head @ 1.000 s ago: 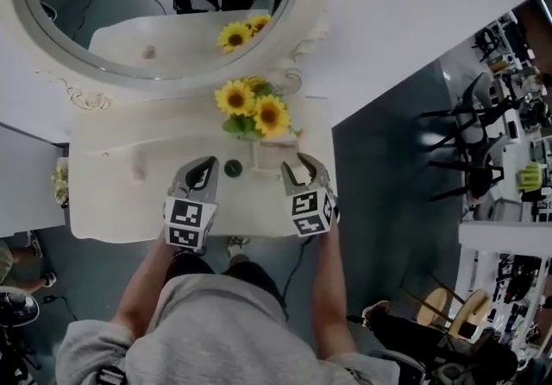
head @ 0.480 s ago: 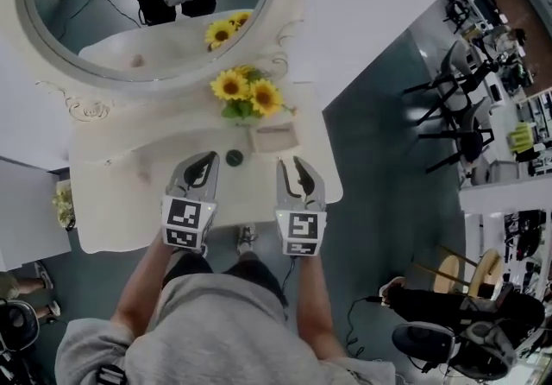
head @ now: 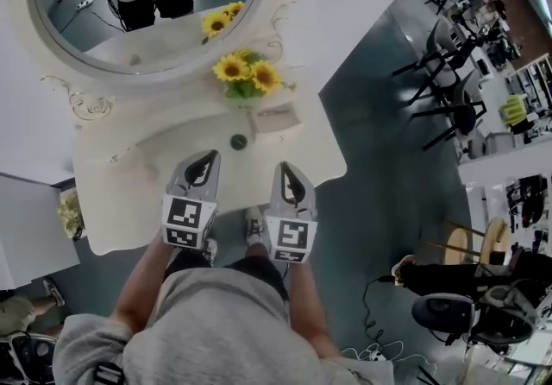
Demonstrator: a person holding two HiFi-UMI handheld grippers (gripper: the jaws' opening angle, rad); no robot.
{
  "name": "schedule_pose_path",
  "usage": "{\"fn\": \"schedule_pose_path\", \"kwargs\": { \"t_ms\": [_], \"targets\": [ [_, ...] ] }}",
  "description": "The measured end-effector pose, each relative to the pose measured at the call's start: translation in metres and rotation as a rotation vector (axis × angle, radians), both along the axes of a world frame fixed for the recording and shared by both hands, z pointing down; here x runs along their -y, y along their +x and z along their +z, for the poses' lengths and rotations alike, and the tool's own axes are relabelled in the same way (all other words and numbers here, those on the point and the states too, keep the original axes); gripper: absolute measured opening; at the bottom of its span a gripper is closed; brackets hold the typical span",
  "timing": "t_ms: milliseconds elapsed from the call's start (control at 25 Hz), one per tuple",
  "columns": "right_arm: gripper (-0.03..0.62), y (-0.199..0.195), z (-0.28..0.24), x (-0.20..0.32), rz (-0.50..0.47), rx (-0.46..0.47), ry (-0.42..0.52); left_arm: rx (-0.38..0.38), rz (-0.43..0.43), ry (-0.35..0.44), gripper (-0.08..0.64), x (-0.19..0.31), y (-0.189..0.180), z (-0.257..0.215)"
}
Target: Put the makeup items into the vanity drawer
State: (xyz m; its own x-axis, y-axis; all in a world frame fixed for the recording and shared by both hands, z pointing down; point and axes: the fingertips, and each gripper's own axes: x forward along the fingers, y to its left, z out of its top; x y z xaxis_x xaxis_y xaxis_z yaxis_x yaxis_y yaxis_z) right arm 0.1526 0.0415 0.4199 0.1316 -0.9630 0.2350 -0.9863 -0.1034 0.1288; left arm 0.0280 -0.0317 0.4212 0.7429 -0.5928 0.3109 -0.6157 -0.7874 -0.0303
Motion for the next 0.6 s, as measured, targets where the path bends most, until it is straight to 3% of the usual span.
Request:
{"fn": "schedule_pose_path", "kwargs": {
  "t_ms": [320, 600],
  "targets": [
    [0.005, -0.017, -0.002, -0.018, 0.021, -0.004, 0.009, -0.008, 0.036, 0.012, 0.011, -0.017, -0.012, -0.005],
    [0.005, -0.018, 0.001, -0.004, -0.018, -0.016, -0.009, -0.013, 0.020, 0.005, 0.011, -0.010, -0.010, -0.003]
  ]
}}
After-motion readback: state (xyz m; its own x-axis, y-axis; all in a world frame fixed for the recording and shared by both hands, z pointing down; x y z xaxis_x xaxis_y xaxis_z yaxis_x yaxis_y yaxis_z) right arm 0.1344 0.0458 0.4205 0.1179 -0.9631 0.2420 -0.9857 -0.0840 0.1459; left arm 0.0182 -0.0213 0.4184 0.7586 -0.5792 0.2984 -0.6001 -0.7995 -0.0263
